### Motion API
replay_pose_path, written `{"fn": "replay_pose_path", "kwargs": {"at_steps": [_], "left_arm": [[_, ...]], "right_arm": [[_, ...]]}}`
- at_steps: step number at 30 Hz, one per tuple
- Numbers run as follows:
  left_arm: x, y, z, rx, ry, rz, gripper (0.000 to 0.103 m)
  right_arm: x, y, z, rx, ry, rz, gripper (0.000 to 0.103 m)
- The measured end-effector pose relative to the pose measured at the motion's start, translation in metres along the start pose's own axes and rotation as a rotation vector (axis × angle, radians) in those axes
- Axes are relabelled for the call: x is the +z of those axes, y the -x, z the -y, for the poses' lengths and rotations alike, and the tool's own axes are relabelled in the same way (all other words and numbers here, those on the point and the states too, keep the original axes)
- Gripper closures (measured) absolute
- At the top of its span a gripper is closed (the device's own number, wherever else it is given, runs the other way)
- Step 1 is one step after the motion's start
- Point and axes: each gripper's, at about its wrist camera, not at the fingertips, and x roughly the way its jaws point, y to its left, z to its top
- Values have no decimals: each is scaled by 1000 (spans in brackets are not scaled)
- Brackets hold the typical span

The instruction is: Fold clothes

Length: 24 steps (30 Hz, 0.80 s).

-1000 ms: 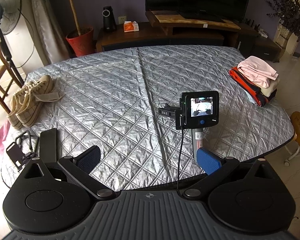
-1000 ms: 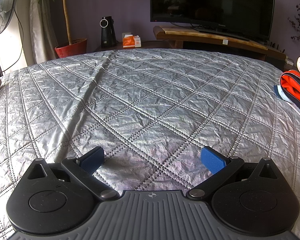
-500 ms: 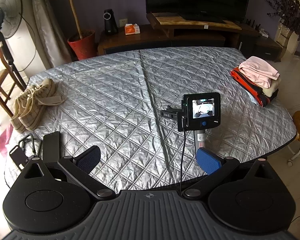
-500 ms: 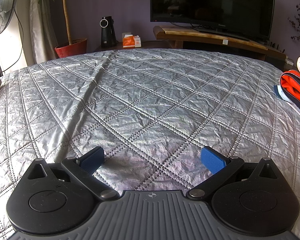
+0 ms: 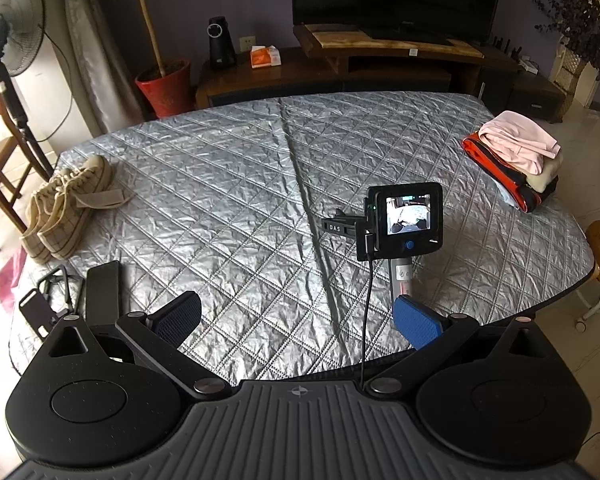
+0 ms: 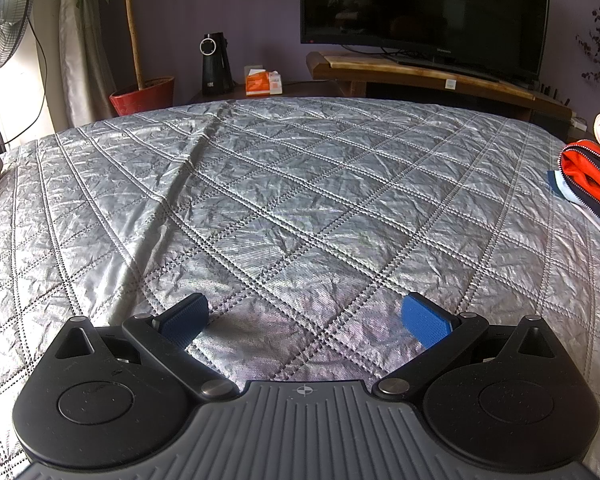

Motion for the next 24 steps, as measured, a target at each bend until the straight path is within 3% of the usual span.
{"fn": "replay_pose_path", "kwargs": {"at_steps": [24], "left_arm": [[-2,-2,-2,7,3,-5,0]], "right_arm": [[0,0,0,0,0,0,0]]}}
